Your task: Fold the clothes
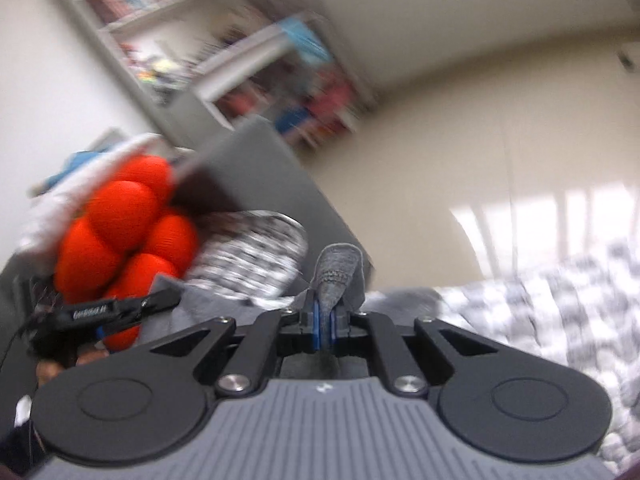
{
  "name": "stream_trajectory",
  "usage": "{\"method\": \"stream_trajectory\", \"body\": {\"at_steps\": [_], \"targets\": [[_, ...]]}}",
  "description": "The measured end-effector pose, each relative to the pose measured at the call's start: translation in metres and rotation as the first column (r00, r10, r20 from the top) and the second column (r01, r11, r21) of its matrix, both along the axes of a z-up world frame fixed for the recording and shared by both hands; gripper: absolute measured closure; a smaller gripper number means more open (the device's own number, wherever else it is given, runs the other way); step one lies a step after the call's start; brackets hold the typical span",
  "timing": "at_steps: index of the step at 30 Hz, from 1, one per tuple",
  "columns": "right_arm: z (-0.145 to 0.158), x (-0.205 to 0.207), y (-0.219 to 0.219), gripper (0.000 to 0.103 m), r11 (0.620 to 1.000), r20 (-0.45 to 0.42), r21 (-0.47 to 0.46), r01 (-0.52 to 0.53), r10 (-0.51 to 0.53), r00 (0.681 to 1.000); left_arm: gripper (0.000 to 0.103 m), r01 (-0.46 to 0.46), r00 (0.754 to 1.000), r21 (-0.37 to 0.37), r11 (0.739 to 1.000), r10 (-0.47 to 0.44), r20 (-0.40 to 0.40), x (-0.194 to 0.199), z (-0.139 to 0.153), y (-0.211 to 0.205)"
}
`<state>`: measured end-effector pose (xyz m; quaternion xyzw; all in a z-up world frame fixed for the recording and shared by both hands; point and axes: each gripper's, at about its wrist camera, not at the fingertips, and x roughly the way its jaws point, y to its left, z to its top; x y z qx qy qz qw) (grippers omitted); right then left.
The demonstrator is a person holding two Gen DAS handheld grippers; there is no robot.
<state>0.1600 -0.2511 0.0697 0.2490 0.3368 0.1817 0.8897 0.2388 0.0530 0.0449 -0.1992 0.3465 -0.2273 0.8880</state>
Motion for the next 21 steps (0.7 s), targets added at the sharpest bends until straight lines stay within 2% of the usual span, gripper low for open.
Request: {"method": "stream_trajectory", "body": {"at_steps": [3,7,9,11,13,14,16,17,19,21], "targets": [[-0.013,0.006,0.0,0.095,1.0,-0.033,-0.005,0.017,-0.017,0.999,0.096,-0.029,0.998,0.021,0.999,0.03,-0.048,0.007,-0.019,0.001],[-0.018,0.006,-0.002,0.095,1.0,-0.032,0.007,0.011,-0.011,0.999,0.096,-0.031,0.999,-0.022,0.999,0.03,-0.022,0.003,-0.019,0.009],[-0.015,0.009,-0.003,0.095,0.999,-0.005,0.045,-0.009,0.009,1.0,0.096,-0.03,1.0,-0.059,0.998,0.03,-0.001,0.003,-0.015,0.013],[-0.008,0.009,-0.006,0.095,0.991,0.048,0.124,-0.043,0.037,0.998,0.096,-0.035,0.999,-0.104,0.994,0.037,0.017,0.004,-0.014,0.018],[-0.009,0.012,-0.009,0.095,0.986,0.045,0.162,-0.045,0.039,0.998,0.096,-0.046,0.999,-0.103,0.994,0.046,-0.01,0.012,-0.02,0.016],[-0.013,0.019,-0.008,0.095,0.99,-0.009,0.139,-0.021,0.022,1.0,0.096,-0.051,0.998,-0.066,0.997,0.048,-0.052,0.017,-0.026,0.013],[-0.027,0.031,-0.007,0.094,0.998,-0.134,0.053,0.021,-0.013,0.991,0.096,-0.064,0.995,-0.033,0.997,0.061,-0.079,0.019,-0.028,0.011],[-0.03,0.031,-0.006,0.098,0.999,-0.15,0.024,0.028,-0.024,0.988,0.093,-0.071,0.994,-0.024,0.997,0.069,-0.084,0.019,-0.027,0.01],[-0.025,0.023,-0.007,0.084,0.998,-0.116,0.012,0.054,-0.052,0.992,0.093,-0.086,0.992,-0.006,0.996,0.085,-0.092,0.017,-0.026,0.01],[-0.016,0.014,-0.005,0.063,0.996,-0.078,-0.026,0.087,-0.089,0.993,0.084,-0.101,0.99,0.012,0.995,0.102,-0.1,0.016,-0.025,0.009]]}}
